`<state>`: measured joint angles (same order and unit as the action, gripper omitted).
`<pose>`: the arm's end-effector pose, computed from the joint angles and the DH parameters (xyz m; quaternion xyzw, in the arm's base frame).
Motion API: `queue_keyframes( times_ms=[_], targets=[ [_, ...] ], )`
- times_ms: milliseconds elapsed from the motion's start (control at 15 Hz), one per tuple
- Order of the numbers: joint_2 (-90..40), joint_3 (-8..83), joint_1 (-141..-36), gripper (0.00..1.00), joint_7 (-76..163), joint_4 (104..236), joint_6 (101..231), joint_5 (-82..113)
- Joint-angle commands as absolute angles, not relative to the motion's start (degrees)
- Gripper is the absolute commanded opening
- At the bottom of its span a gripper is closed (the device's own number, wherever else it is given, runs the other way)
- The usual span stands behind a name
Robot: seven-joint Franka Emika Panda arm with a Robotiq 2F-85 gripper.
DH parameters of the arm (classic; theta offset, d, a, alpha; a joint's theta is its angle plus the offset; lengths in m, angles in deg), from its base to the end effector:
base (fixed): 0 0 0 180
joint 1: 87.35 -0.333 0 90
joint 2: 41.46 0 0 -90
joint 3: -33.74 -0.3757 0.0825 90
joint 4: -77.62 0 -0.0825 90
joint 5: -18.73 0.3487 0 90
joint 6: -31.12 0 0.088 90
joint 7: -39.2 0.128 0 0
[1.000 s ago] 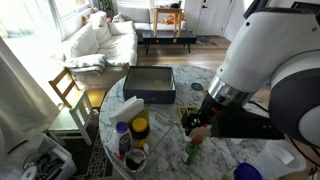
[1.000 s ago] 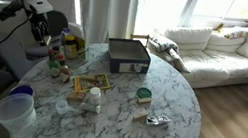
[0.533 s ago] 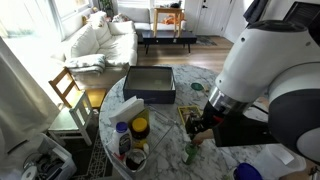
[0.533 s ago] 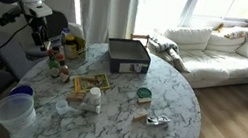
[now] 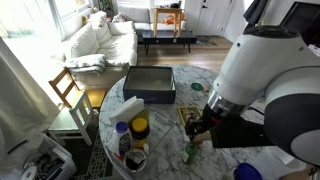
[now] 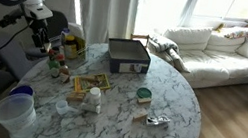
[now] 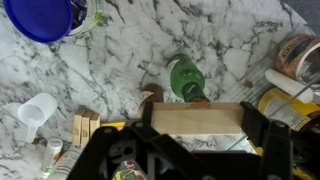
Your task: Put the block on top of the green bottle then put the brown bottle inside the container
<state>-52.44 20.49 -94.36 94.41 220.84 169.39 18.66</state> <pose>0.3974 0.1491 0.4240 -0.9523 0.3003 -0.0532 0.0130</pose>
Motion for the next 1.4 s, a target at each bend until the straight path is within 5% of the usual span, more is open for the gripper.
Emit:
queue_keyframes(
  times_ms=[0, 1333],
  targets=[
    [-51.5, 20.2, -94.1, 0.59, 96.2, 221.5, 171.1, 17.8],
    [-49.7, 20.7, -93.8, 0.59, 97.7, 221.5, 174.6, 17.2]
  ],
)
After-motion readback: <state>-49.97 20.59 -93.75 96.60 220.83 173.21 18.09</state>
